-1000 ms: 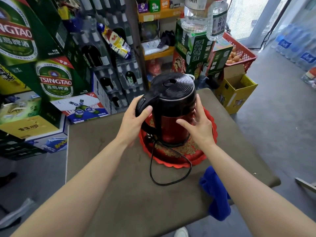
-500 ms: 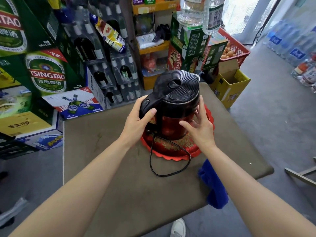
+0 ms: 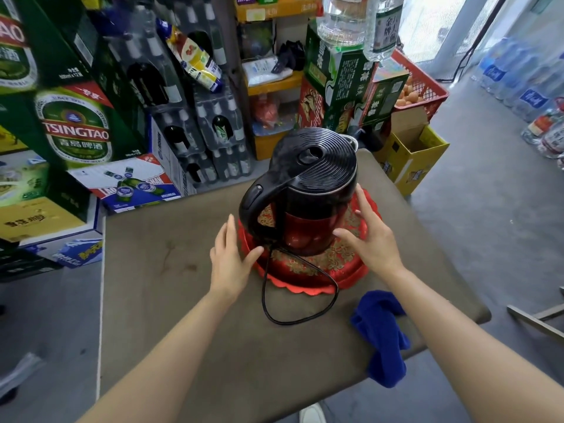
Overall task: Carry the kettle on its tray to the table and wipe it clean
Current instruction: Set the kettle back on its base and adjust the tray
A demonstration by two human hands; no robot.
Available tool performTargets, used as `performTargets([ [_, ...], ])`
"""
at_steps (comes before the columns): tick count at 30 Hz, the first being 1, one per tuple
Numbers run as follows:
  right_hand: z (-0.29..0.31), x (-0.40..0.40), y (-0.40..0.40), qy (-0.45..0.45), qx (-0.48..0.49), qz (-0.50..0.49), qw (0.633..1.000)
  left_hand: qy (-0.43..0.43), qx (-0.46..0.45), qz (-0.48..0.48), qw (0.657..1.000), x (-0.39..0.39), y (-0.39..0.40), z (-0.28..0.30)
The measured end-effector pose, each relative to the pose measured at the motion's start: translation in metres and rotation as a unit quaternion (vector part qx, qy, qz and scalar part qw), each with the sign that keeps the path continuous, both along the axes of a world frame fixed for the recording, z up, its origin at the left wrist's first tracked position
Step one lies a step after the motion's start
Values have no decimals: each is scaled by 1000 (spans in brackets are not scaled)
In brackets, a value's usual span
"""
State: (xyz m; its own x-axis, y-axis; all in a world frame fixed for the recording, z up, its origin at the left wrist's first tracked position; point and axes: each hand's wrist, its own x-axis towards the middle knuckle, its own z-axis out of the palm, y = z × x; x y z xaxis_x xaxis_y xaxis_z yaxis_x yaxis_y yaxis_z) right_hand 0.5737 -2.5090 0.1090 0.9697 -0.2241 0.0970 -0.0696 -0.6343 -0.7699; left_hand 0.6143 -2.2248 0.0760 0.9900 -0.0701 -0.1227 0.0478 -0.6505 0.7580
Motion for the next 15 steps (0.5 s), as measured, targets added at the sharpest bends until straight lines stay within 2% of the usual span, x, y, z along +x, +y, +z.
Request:
performTargets([
  [3,-12,7,-15,35,-71,-46,996,81,11,60,995,-1,-12,-18],
  [6,-23,14,-25,137,-118,-123,976,127,-2,92,988,2,-27,-24],
  [11,-37,18,-39,238,-72,-198,948,166,-17,106,980,6,-32,-33],
  [15,-45,22,-48,252,2,-197,947,156,6,104,982,11,-30,-35],
])
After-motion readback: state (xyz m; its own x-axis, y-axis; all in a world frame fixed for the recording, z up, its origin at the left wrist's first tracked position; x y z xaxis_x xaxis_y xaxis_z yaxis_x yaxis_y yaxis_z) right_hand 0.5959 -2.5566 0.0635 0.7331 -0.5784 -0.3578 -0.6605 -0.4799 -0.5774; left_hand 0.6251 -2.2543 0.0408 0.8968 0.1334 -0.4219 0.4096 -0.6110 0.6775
